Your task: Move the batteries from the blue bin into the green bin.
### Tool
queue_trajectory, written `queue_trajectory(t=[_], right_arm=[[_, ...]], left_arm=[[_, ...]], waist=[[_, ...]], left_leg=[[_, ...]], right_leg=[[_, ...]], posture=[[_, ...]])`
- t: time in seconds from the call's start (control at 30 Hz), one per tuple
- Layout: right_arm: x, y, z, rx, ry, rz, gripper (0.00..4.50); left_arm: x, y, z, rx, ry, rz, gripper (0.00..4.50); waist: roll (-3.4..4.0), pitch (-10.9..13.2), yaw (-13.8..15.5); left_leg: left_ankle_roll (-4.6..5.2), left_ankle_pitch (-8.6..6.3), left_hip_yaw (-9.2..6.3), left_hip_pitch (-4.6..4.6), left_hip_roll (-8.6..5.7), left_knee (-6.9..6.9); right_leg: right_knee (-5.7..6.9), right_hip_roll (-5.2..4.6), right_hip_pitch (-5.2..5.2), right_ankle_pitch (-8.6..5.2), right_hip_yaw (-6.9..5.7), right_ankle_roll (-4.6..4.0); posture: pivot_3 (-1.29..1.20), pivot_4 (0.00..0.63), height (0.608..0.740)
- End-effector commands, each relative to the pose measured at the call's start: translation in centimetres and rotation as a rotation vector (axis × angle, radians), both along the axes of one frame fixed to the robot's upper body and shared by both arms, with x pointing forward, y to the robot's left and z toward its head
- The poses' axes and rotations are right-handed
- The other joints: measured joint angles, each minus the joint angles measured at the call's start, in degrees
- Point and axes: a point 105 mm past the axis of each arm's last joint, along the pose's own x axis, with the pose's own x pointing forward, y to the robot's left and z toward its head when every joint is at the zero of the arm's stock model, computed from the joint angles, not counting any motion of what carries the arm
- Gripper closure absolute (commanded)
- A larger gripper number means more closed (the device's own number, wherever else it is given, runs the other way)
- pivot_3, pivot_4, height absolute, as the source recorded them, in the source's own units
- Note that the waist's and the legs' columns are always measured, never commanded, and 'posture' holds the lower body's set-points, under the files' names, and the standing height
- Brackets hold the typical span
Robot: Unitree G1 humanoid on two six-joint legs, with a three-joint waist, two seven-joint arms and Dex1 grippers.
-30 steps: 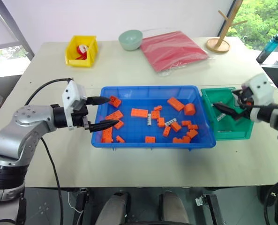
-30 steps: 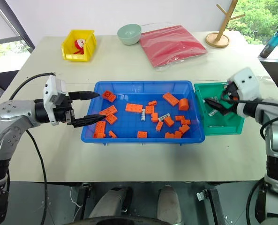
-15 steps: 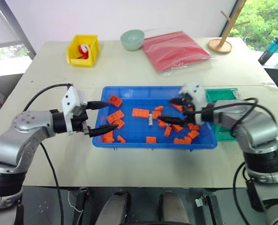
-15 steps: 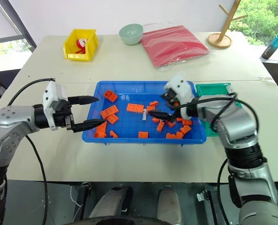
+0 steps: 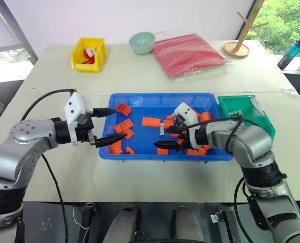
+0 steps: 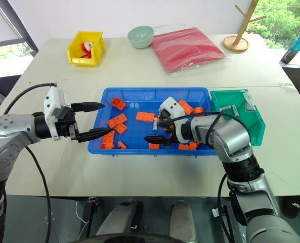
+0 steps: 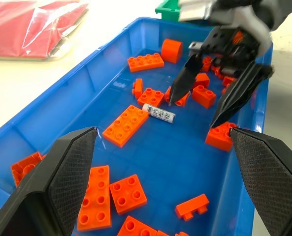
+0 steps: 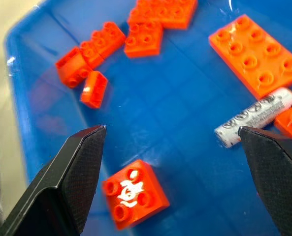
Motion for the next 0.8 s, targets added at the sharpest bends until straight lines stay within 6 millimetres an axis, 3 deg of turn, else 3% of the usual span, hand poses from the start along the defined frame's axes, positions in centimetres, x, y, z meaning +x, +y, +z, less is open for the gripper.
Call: queue_trajectory(t=[0.03, 0.5, 0.8], right_arm=[[0.8, 0.6, 1.0, 0.002, -0.049, 0.002, 0.09], [2.6, 0.1, 0.1, -0.075, -0.076, -0.045, 0.09], [3.4, 0.9, -0.6, -0.117, -0.117, -0.044, 0.09]], left_arm=[[-0.3, 0.1, 1.0, -0.003, -0.045, 0.001, 0.00], [0.1, 0.0, 1.4, -0.011, -0.063, 0.003, 0.00], [0.4, -0.3, 1.7, -0.014, -0.071, -0.001, 0.00]], waist=[[0.00, 0.00, -0.02], [0.00, 0.00, -0.02], [0.00, 0.00, -0.06]], left_leg=[[0.00, 0.00, 0.00, 0.00, 0.00, 0.00], [0.00, 0.00, -0.01, 0.00, -0.01, 0.00], [0.00, 0.00, -0.01, 0.00, -0.01, 0.01]], right_leg=[[0.00, 0.00, 0.00, 0.00, 0.00, 0.00], [0.03, 0.00, -0.01, 0.00, 0.00, 0.00], [0.04, 0.00, -0.02, 0.00, 0.00, 0.00]], posture=[[0.00, 0.150, 0.717], [0.00, 0.150, 0.717], [0.00, 0.150, 0.717]])
